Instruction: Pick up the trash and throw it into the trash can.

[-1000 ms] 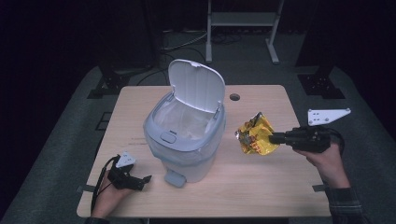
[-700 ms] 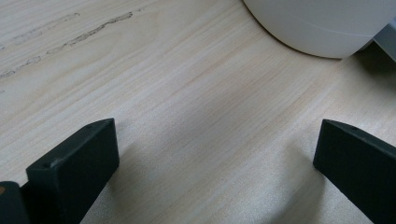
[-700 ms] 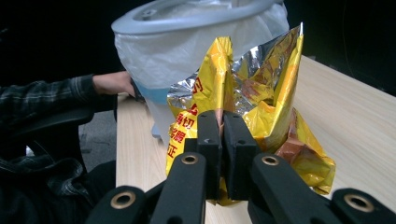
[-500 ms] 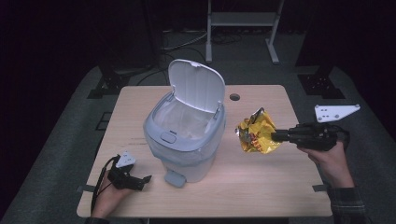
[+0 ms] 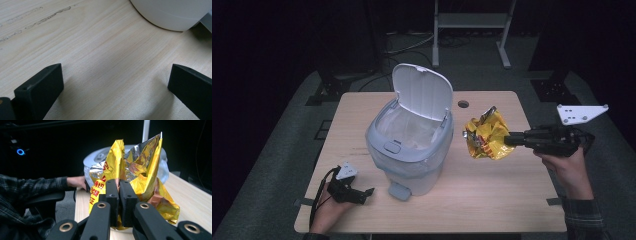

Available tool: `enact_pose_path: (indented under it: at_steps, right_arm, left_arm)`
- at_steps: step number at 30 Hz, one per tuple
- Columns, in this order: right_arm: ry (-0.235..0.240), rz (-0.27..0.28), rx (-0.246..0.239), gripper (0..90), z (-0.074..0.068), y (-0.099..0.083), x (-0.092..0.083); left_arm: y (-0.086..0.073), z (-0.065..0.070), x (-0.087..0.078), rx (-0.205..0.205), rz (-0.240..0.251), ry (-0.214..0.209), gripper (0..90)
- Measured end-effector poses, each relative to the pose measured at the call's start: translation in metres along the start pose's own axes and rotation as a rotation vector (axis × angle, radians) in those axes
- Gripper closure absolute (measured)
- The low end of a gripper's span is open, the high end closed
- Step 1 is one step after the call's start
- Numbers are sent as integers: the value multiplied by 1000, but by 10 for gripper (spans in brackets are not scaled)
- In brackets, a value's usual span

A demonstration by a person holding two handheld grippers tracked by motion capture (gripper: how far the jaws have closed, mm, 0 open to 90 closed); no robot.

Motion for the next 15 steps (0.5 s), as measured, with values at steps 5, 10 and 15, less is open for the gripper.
enact_pose_path:
  at_steps: [5,10,15]
  right_arm:
    - [27,26,-22,863,-6,10,2]
    - [56,38,-35,863,-10,18,8]
    - [92,49,-47,864,-14,26,17]
  left_arm:
    - [0,0,0,-1,2,1,0]
    - [0,0,0,0,1,1,0]
    - [0,0,0,0,2,0,0]
Point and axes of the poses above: each handheld gripper's, and its own axes: x roughly forward along the jaws, y roughly out of its top, z roughly to its right, the point moved 5 cm from there along x, roughly forward along the jaws, and after that the axes turned 12 degrees about x, right-handed, at the moved point
